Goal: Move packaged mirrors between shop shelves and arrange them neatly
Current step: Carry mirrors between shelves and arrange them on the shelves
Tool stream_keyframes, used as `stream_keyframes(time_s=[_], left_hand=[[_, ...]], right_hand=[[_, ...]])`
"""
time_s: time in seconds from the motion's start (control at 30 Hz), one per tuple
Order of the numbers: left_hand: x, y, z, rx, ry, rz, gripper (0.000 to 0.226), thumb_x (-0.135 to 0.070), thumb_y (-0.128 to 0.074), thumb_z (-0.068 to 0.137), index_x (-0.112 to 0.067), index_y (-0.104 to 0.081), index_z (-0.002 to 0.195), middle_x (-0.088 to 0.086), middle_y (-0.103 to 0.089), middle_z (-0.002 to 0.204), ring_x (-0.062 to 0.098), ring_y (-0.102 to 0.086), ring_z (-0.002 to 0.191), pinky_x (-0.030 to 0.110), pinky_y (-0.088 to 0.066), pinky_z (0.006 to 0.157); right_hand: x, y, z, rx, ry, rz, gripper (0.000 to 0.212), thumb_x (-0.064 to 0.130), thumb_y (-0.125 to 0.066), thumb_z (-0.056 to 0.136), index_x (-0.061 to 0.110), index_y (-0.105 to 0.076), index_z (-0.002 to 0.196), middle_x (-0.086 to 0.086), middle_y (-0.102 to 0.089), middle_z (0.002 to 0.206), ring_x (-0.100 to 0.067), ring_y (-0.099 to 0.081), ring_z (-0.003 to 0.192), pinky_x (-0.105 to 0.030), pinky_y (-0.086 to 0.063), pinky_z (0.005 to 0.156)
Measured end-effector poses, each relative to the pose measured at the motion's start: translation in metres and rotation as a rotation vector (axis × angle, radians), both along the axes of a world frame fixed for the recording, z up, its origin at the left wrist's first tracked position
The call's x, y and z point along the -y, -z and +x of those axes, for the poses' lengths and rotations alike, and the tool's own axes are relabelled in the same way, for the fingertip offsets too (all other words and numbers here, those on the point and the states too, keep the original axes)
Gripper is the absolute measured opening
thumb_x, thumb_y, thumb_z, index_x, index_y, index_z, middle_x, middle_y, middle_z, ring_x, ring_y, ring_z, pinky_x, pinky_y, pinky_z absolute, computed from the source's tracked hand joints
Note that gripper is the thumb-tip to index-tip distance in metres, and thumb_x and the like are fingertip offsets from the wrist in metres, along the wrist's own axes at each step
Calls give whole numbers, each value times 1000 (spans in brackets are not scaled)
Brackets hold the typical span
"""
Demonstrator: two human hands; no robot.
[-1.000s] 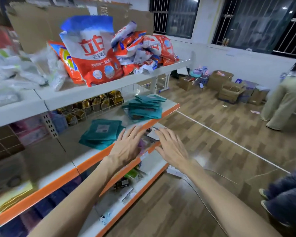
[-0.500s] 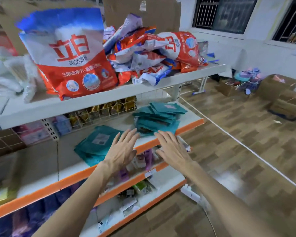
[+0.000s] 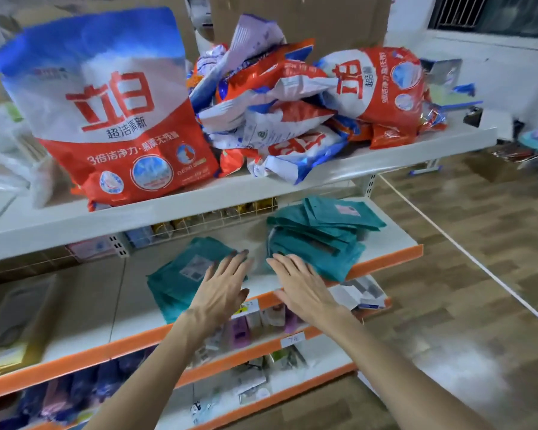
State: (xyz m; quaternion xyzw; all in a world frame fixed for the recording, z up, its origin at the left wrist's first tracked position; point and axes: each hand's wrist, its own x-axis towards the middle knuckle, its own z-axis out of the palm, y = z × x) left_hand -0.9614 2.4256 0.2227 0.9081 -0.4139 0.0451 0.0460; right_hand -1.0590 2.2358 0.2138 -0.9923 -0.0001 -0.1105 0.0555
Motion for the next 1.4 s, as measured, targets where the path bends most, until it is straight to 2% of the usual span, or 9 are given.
stream_keyframes(time_s=[0.17, 0.27, 0.33, 0.57, 0.67, 0.87, 1.07, 1.23, 1.4], left_hand=[[40, -3, 39, 45, 2, -51, 76, -32, -71, 84, -23, -32, 149, -3, -28, 158, 19, -24, 146, 45, -26, 115], [58, -1, 60, -39, -35, -41, 69, -32, -53, 95, -23, -18, 154, -6, -7, 163, 16, -4, 150, 40, -5, 120], [61, 4, 65, -43, -40, -29, 69, -33, -51, 97, -24, -15, 154, -6, -3, 163, 16, 0, 150, 40, -3, 120], [59, 20, 86, -43, -92, -70, 67, -32, -51, 95, -24, -19, 154, -4, -10, 163, 18, -7, 150, 40, -8, 120], [60, 45, 98, -84, -119, -87, 65, -30, -50, 95, -23, -22, 154, -3, -14, 162, 19, -11, 149, 40, -11, 120], [61, 97, 110, -18, -245, -32, 68, -32, -57, 92, -24, -24, 152, -3, -18, 161, 21, -15, 149, 45, -15, 120], [51, 111, 116, -28, -537, 49, 73, -41, -59, 91, -20, -22, 151, 4, -19, 160, 34, -17, 146, 53, -18, 117], [51, 109, 118, -140, -614, 125, 65, -44, -55, 92, -16, -28, 144, 8, -41, 146, 36, -41, 131, 52, -36, 107], [56, 112, 114, -178, -594, 186, 66, -38, -56, 93, -17, -24, 147, 5, -35, 152, 33, -39, 133, 52, -36, 106]], right_hand=[[44, -11, 33, 22, -4, -77, 67, 37, -67, 84, 15, -40, 142, -3, -47, 140, -25, -40, 129, -42, -42, 105], [72, -19, 49, 21, 45, -99, 69, 39, -65, 88, 13, -37, 145, -8, -48, 141, -29, -40, 131, -42, -37, 108], [85, -20, 56, -19, 61, -84, 72, 37, -66, 87, 13, -35, 148, -10, -46, 143, -31, -40, 133, -41, -35, 109], [146, 13, 91, -20, 89, -137, 68, 10, -85, 62, 1, -60, 124, -17, -63, 118, -37, -61, 105, -45, -54, 83], [172, 37, 108, -56, 165, -182, 64, 19, -78, 78, 7, -49, 134, -13, -53, 130, -34, -51, 118, -44, -45, 95], [232, 61, 127, -122, 275, -207, 57, 1, -56, 86, 12, -35, 138, -10, -41, 142, -31, -33, 134, -45, -29, 111], [265, 57, 140, -248, 235, 244, 61, 29, -71, 86, 14, -44, 139, -10, -51, 138, -31, -44, 129, -49, -37, 104], [291, 71, 145, -297, 350, 19, 76, 12, -57, 87, 18, -15, 150, -9, -30, 153, -35, -31, 140, -57, -33, 109], [258, 65, 129, -194, 434, -86, 60, -7, -45, 86, 12, -37, 142, -11, -54, 133, -36, -62, 103, -42, -47, 84]])
